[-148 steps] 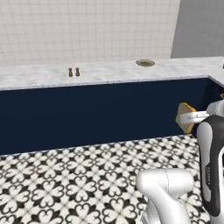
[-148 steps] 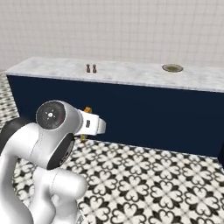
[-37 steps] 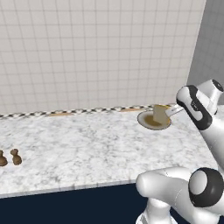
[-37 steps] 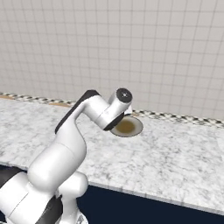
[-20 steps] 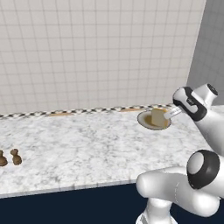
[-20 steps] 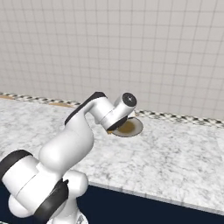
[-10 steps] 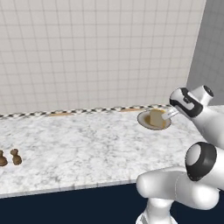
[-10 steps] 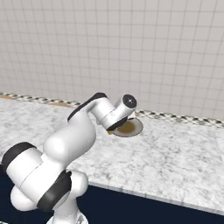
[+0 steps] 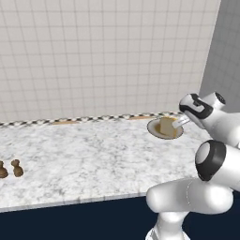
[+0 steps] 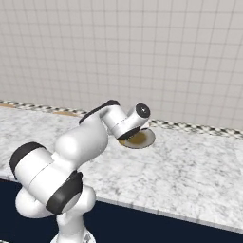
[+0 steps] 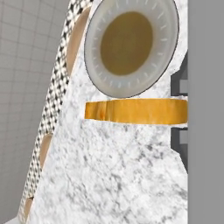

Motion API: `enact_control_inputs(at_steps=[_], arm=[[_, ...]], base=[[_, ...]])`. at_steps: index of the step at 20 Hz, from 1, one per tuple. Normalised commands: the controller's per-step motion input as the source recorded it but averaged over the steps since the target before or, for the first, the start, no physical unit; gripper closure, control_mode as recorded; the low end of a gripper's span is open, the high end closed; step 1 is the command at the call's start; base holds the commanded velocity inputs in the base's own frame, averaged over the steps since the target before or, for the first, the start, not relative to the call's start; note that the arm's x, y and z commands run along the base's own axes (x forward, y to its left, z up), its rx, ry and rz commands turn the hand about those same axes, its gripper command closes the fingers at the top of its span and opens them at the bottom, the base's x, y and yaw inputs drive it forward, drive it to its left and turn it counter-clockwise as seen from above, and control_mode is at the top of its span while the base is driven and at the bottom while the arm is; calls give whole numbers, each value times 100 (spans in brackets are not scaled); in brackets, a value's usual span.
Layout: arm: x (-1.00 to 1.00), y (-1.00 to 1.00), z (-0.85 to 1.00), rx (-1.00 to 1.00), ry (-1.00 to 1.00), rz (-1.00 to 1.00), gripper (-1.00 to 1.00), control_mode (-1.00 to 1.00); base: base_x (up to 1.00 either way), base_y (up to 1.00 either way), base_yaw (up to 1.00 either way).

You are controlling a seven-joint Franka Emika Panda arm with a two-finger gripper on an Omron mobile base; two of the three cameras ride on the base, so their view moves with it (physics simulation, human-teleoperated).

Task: Start the toaster. Once the lever pops up, take the bread to the plate on the dining counter.

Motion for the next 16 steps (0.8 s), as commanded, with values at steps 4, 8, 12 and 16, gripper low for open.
enact_control_inputs(at_steps=[4,8,12,16], arm=[[17,0,-16,0,0,0,100,-100],[23,0,-13,0,0,0,100,-100],[21,0,-11,0,0,0,100,-100],[39,0,-6,0,0,0,100,-100]], base=[[0,0,0],[0,0,0],[0,0,0],[0,0,0]])
